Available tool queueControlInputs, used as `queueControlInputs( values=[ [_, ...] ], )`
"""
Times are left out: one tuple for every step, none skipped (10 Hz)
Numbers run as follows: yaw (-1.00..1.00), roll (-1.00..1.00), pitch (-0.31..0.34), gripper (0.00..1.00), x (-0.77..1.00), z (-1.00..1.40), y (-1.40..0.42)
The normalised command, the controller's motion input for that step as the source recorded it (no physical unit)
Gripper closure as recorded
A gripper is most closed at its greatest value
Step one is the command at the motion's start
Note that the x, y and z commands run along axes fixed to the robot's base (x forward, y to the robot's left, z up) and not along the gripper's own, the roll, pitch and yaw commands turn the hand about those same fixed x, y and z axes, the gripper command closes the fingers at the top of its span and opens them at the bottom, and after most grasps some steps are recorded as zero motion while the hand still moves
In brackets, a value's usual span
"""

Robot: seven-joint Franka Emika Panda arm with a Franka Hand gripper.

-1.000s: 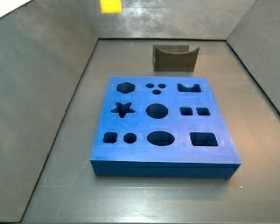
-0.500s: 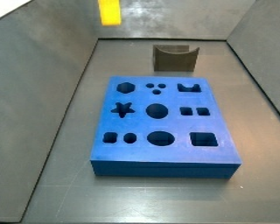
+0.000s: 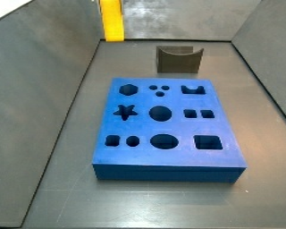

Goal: Pick up the arch object. Move up. Place the arch object on the fixture. Regrasp the arch object. Rotate the arch object. Move to above the board. Insert the arch object.
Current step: Rotate the arch object.

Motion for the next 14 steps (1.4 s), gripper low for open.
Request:
queueControlInputs(
  values=[
    [0.02,-0.03,-0.046,1.0,0.02,-1.0,0.01],
    [0.02,-0.03,-0.051,1.0,0.02,-1.0,0.01],
    [0.02,-0.04,-0.051,1.0,0.03,-1.0,0.01],
    [0.02,-0.04,-0.049,1.0,0.03,-1.0,0.01],
    [0.02,-0.05,-0.051,1.0,0.03,-1.0,0.01],
    [0.02,-0.05,-0.052,1.0,0.03,-1.0,0.01],
    [0.02,-0.05,-0.052,1.0,0.03,-0.96,0.01],
    [0.02,-0.06,-0.052,1.0,0.02,-0.87,0.0],
    [0.02,-0.06,-0.052,1.0,0.03,-0.74,0.0],
    [0.02,-0.07,-0.05,1.0,0.02,-0.65,0.0],
    [0.0,0.0,0.0,0.0,0.0,0.0,0.0],
    [0.0,0.0,0.0,0.0,0.0,0.84,0.0],
    [0.0,0.0,0.016,0.0,-0.01,0.8,0.0],
    [0.0,0.0,0.03,0.0,-0.02,0.73,0.0]
  ],
)
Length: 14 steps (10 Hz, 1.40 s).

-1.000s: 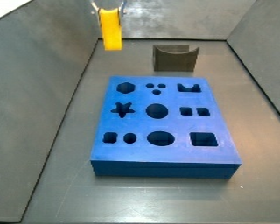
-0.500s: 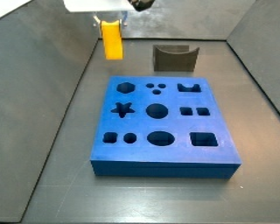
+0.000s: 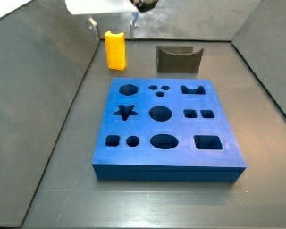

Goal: Pick up the arch object. Move up. Place the arch object on the fixture. Regrasp the arch object. Rotate the arch object. Move to above the board. Insert the arch object.
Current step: Rotate the arch object.

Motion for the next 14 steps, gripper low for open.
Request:
queueControlInputs(
  values=[
    [-0.01,0.01,0.04,0.0,-0.02,0.6,0.01],
    [-0.01,0.02,0.043,0.0,-0.02,0.48,0.01],
    [-0.02,0.02,0.048,0.0,-0.02,0.3,0.01],
    [-0.02,0.03,0.054,0.0,-0.02,0.17,0.02],
    [1.0,0.0,0.0,0.0,0.0,0.0,0.0],
    [1.0,0.0,0.0,0.0,0.01,-0.02,0.0],
    [1.0,0.0,-0.001,0.0,0.01,-0.01,-0.01],
    [1.0,0.0,-0.001,0.0,0.01,-0.01,-0.01],
    [1.0,0.0,-0.001,0.0,0.01,-0.01,-0.01],
    [1.0,0.0,-0.001,0.0,0.01,-0.01,-0.01],
    [1.0,0.0,-0.001,0.0,0.01,-0.01,0.0],
    [1.0,0.0,-0.001,0.0,0.01,-0.01,0.0],
    [1.0,0.0,-0.001,0.0,0.01,-0.01,0.0],
    [1.0,0.0,-0.001,0.0,0.01,-0.01,0.0]
  ],
)
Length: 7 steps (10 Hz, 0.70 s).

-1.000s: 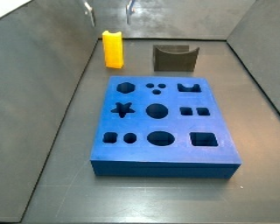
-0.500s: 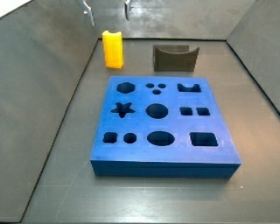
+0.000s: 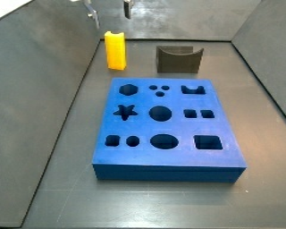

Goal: Pick up the arch object. Move up. Place the arch object on the fixture. Regrasp the arch object. Rotate the arch object. Move to above the board. Insert the arch object.
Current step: Rotate the arch object.

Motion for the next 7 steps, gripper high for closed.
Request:
queueControlInputs(
  values=[
    [1.0,0.0,-0.001,0.0,0.01,-0.01,0.0],
    [1.0,0.0,-0.001,0.0,0.01,-0.01,0.0],
    [1.0,0.0,-0.001,0.0,0.01,-0.01,0.0],
    [1.0,0.0,-0.001,0.0,0.01,-0.01,0.0],
    [1.0,0.0,-0.001,0.0,0.01,-0.01,0.0],
    [1.0,0.0,-0.001,0.0,0.01,-0.01,0.0],
    [1.0,0.0,-0.001,0.0,0.01,-0.01,0.0]
  ],
)
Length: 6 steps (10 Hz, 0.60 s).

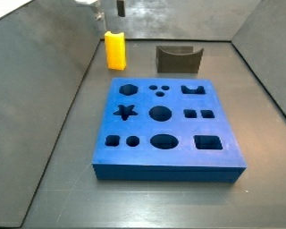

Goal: Pick up the arch object. Move up. Place the arch object on the fixture. Regrasp the arch object. Rotate the arch object. Move to above the board. Insert the arch object.
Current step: Rotate the arch object.

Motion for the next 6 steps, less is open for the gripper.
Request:
queueControlInputs(
  values=[
    [1.0,0.0,-0.001,0.0,0.01,-0.01,0.0],
    [1.0,0.0,-0.001,0.0,0.01,-0.01,0.0],
    [1.0,0.0,-0.001,0.0,0.01,-0.01,0.0],
    [1.0,0.0,-0.001,0.0,0.01,-0.01,0.0],
    [1.0,0.0,-0.001,0.0,0.01,-0.01,0.0],
    [1.0,0.0,-0.001,0.0,0.01,-0.01,0.0]
  ],
)
